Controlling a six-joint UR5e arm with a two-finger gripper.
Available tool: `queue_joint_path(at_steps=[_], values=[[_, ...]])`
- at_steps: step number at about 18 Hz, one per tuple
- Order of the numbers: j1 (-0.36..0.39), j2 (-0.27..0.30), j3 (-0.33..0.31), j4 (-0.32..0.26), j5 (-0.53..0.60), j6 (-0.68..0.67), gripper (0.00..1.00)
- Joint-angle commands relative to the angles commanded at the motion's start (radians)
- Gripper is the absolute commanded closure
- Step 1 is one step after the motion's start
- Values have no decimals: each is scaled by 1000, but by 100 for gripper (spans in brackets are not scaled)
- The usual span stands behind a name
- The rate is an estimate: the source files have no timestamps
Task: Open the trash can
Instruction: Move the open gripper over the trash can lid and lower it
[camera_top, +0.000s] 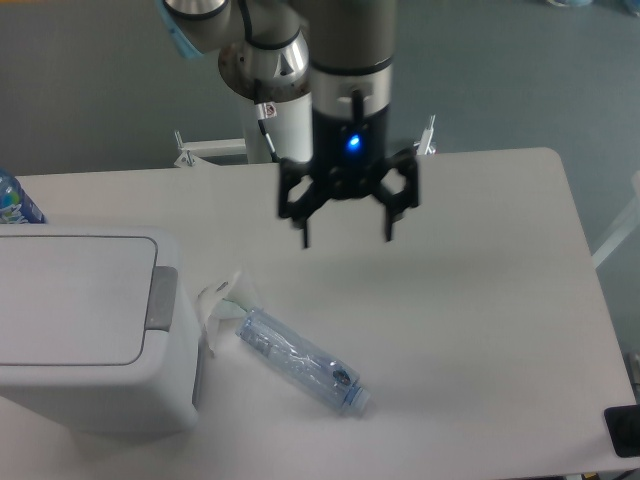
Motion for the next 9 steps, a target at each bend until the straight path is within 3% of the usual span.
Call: queue_joint_path(at_steps=[9], values=[[-97,-29,0,14,0,-3,0]])
